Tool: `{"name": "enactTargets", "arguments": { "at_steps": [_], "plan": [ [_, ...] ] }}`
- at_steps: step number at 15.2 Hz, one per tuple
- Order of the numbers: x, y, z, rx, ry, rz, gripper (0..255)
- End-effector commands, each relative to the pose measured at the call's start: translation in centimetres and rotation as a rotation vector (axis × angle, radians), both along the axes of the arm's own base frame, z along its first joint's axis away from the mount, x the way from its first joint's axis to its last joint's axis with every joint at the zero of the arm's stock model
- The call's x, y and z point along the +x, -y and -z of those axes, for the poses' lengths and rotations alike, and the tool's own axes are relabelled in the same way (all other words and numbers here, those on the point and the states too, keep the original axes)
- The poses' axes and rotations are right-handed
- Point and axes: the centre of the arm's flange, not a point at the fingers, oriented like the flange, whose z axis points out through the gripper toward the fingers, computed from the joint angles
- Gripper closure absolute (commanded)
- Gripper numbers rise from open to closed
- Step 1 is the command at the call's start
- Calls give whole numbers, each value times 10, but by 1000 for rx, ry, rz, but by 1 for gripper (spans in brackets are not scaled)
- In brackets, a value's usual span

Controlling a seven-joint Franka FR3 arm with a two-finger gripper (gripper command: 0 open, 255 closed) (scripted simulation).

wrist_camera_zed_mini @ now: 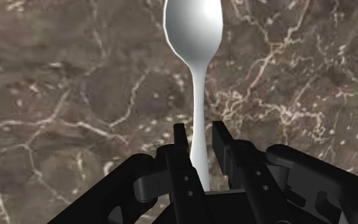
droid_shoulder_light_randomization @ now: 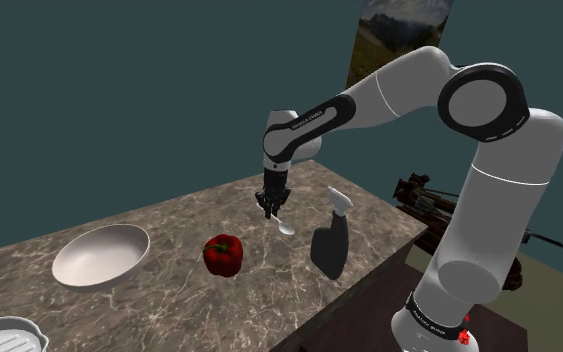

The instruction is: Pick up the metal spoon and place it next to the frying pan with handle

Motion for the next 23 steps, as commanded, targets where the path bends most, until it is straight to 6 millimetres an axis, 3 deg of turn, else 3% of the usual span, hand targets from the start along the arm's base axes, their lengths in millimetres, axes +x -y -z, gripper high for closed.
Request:
{"name": "enactTargets", "arguments": {
  "at_steps": [1,21,23],
  "plan": [
    [0,-1,1,0,-4,-1,255],
    [0,-1,-104,0,-4,-1,255],
    [-5,-27,-104,0,-4,-1,255]
  ]
}}
